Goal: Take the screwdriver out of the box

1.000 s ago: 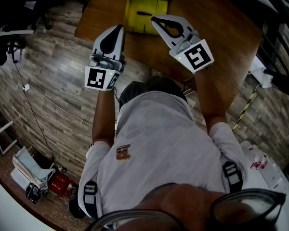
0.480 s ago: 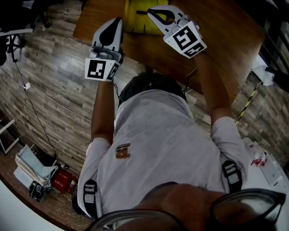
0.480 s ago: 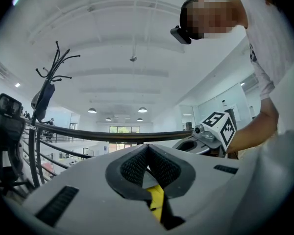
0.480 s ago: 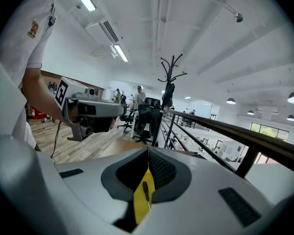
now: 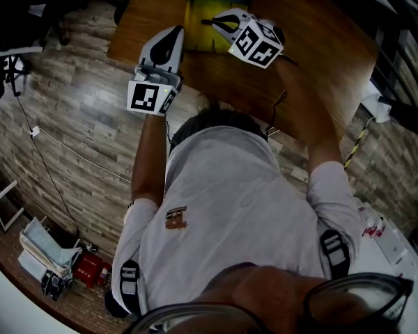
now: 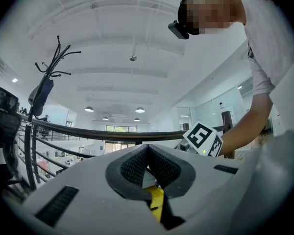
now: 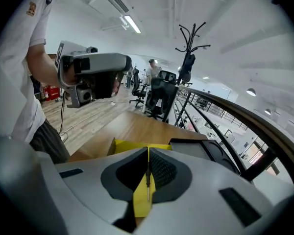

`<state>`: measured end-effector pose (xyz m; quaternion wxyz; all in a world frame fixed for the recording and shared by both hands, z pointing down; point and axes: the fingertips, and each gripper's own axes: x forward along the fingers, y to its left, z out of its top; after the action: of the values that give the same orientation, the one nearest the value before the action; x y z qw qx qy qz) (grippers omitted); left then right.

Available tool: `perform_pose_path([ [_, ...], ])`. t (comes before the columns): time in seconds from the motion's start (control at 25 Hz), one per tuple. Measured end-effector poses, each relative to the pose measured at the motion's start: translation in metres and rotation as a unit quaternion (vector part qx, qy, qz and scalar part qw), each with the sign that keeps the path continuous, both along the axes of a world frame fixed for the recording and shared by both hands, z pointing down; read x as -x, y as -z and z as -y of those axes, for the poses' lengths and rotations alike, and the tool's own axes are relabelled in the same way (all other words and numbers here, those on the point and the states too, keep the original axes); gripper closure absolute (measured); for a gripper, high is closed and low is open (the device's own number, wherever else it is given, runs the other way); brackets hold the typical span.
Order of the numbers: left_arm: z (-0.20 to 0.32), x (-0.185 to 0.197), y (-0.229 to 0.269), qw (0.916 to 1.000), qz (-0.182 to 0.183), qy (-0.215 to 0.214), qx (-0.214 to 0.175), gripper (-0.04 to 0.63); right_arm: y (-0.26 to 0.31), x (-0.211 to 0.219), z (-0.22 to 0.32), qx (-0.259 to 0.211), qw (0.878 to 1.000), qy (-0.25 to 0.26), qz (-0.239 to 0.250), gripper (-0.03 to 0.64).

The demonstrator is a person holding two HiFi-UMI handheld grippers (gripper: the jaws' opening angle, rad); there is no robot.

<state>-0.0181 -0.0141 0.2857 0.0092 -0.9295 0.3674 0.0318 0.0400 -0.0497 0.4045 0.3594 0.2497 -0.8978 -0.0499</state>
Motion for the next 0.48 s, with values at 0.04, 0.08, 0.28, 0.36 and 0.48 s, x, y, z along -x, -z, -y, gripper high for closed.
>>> perform_pose_path([
  [0.04,0.001,0.001,0.0,1.0,-0.001,0.0,0.0,0.575,-0.006,0.001,0.001,0.006,1.0,0.003,-0.012,0.583],
  [0.08,0.001,0.003,0.001,1.0,-0.002,0.0,-0.001,0.575,-0.011,0.002,0.003,0.012,1.0,0.007,-0.023,0.583],
  [0.28,-0.001,0.014,0.003,1.0,-0.007,0.003,-0.003,0.575,-0.035,0.006,0.006,0.048,0.997,0.013,-0.061,0.581],
  [0.36,0.0,0.019,0.002,0.9999,-0.008,0.007,-0.002,0.575,-0.045,0.006,0.008,0.061,0.995,0.014,-0.072,0.581],
  [0.48,0.003,0.028,-0.001,0.9999,-0.007,0.014,0.0,0.575,-0.057,0.009,0.013,0.077,0.993,0.022,-0.085,0.581],
])
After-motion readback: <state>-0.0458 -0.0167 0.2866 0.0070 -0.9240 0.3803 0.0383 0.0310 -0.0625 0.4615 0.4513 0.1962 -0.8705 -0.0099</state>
